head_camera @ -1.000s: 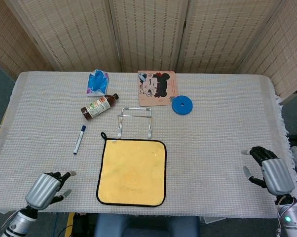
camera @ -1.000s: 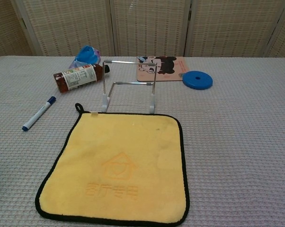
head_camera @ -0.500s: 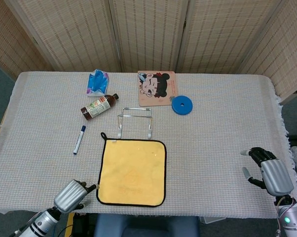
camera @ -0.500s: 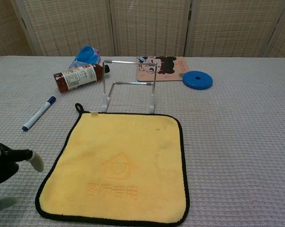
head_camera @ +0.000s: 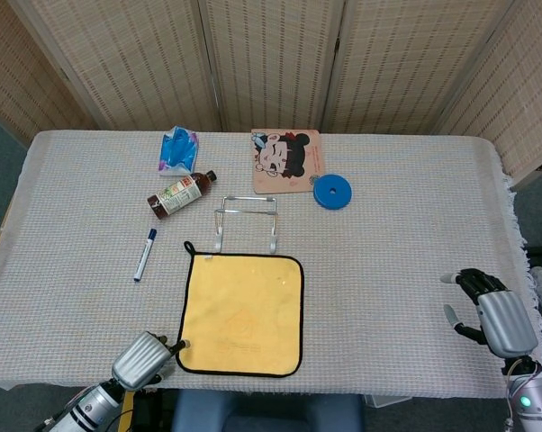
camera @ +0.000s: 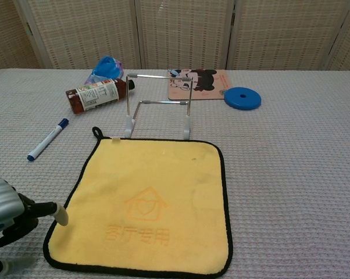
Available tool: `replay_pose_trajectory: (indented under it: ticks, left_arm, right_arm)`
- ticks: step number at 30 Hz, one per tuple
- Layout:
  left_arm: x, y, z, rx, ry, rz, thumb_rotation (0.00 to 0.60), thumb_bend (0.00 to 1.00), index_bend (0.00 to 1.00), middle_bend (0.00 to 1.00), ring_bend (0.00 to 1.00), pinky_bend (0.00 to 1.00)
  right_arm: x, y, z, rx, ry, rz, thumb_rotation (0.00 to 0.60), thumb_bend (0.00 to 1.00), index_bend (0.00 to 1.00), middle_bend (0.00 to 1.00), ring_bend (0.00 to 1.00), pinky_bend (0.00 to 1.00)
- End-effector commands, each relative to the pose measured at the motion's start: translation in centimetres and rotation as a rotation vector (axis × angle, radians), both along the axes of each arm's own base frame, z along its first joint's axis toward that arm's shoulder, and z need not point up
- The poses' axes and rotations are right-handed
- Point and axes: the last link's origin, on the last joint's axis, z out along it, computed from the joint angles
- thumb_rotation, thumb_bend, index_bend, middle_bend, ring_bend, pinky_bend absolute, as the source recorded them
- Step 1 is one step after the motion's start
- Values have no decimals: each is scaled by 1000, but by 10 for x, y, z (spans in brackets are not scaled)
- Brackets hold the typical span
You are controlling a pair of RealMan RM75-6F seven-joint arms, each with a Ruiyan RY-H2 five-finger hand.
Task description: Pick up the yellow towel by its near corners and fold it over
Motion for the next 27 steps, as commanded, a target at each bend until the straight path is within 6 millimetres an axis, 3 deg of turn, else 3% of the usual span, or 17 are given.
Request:
replay_pose_trajectory:
  ticks: [1, 27]
  left_arm:
    - [-1, 0, -3, -2, 9, 0, 600, 285, 343, 874, 711, 873]
    - [20, 12, -17, -14, -71, 10, 600, 284, 394, 895, 727, 880]
  right_arm:
    - [0, 0, 0, -1, 1, 0, 600, 400, 319, 355, 273, 297]
    - [-6, 3, 3, -14, -4, -13, 600, 401, 319, 355, 273, 297]
